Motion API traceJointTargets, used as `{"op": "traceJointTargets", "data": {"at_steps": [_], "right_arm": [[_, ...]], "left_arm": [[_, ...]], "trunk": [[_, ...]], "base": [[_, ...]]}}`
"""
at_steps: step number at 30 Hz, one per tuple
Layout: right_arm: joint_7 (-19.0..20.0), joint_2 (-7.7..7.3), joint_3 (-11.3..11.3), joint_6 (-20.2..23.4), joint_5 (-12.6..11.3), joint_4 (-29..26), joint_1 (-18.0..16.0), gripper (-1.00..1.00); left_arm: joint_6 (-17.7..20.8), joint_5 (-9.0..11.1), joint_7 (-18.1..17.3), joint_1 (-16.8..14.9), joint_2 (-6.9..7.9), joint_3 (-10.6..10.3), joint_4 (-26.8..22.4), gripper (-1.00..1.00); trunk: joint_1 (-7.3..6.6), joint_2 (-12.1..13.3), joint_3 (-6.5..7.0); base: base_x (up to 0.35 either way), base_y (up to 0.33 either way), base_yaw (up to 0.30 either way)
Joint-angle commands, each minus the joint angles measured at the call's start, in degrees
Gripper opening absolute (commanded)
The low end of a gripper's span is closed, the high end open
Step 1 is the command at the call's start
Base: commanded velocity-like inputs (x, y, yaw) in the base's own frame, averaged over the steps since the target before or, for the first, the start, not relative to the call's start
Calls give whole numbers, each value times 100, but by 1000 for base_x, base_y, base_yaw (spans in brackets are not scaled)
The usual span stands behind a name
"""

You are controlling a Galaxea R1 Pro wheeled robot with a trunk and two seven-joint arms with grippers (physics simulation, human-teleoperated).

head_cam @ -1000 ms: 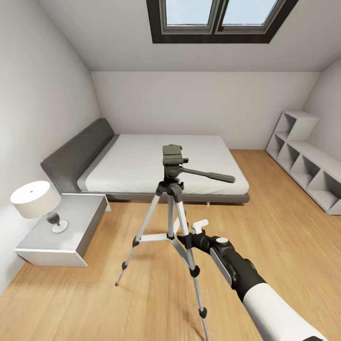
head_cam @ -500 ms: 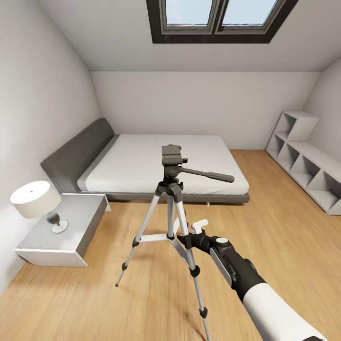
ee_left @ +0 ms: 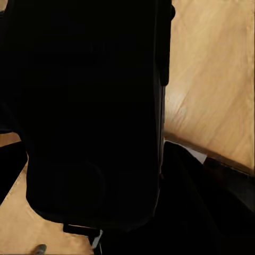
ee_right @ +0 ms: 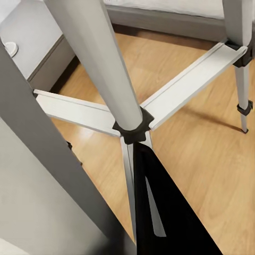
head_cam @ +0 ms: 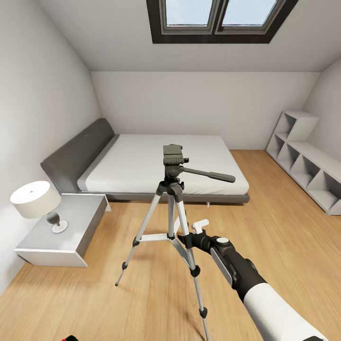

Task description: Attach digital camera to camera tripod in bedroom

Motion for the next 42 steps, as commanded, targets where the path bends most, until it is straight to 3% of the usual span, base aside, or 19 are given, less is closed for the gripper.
{"op": "traceJointTargets", "data": {"at_steps": [1, 3, 4, 8, 9, 12, 13, 17, 18, 20, 23, 26, 30, 31, 33, 34, 35, 38, 42], "right_arm": [[-10, -2, -2, 39, -10, 2, -3, -100], [-10, -2, -4, 39, -11, -1, -3, -100], [-10, -2, -5, 39, -12, 0, -3, -100], [-8, -4, -3, 39, -10, 2, -3, -100], [-6, -5, -2, 42, -8, 2, -3, -100], [-3, -8, -1, 45, -9, 2, -3, -100], [-3, -9, -2, 46, -11, 8, -3, -100], [-2, -10, -1, 42, -21, 15, -3, -100], [-1, -10, 0, 41, -23, 17, -3, -100], [-1, -11, 0, 40, -23, 18, -3, -100], [-1, -14, -1, 44, -23, 20, -3, -100], [-1, -17, -3, 45, -23, 20, -3, -100], [-1, -19, -4, 45, -23, 20, -3, -100], [-1, -19, -2, 43, -23, 20, -3, -100], [-1, -19, -1, 41, -23, 20, -3, -100], [-1, -18, -1, 41, -23, 20, -3, -100], [-1, -18, -1, 40, -23, 20, -3, -100], [-1, -19, 0, 41, -18, 20, -3, -100], [-1, -16, 0, 41, -17, 20, -3, -100]], "left_arm": [[150, 44, -13, 0, 114, -30, -201, -100], [441, 41, -9, -2, 300, -27, -590, -100], [763, 40, -5, -4, 477, -21, -1007, -100], [1394, 38, 53, -7, 775, 31, -1876, -100], [1689, 36, 153, -11, 877, 104, -2319, -100], [2125, 25, 433, -20, 965, 297, -2997, -100], [2444, 13, 696, -25, 997, 484, -3452, -100], [3195, 3, 1268, -33, 1023, 937, -4340, -100], [3625, 6, 1518, -44, 1017, 1176, -4746, -100], [4051, 13, 1720, -83, 1002, 1392, -5104, -100], [4783, 24, 1979, -411, 948, 1673, -5645, -100], [5196, 50, 2091, -912, 900, 1803, -5885, -100], [5384, 76, 2137, -1475, 884, 1864, -5944, -100], [5438, 97, 2149, -1787, 882, 1880, -5912, -100], [5475, 133, 2156, -2122, 881, 1890, -5832, -100], [5489, 158, 2161, -2300, 880, 1893, -5771, -100], [5511, 226, 2167, -2673, 880, 1899, -5609, -100], [5531, 391, 2169, -3256, 871, 1903, -5293, -100], [5548, 743, 2175, -4281, 803, 1904, -4590, -100]], "trunk": [[3, -9, -12], [3, -9, -12], [3, -9, -12], [3, -9, -12], [3, -9, -12], [3, -9, -12], [3, -9, -12], [3, -9, -12], [3, -9, -12], [3, -9, -12], [3, -9, -12], [3, -9, -12], [3, -9, -12], [3, -9, -12], [3, -9, -12], [3, -9, -12], [3, -9, -12], [3, -9, -12], [3, -9, -12]], "base": [[0, 0, 0], [0, 0, 0], [0, 0, 0], [0, 0, 0], [0, 0, 0], [0, 0, 0], [0, 0, 0], [0, 0, 0], [0, 0, 0], [0, 0, 0], [0, 0, 0], [0, 0, 0], [0, 0, 0], [0, 0, 0], [0, 0, 0], [0, 0, 0], [0, 0, 0], [0, 0, 0], [0, 0, 0]]}}
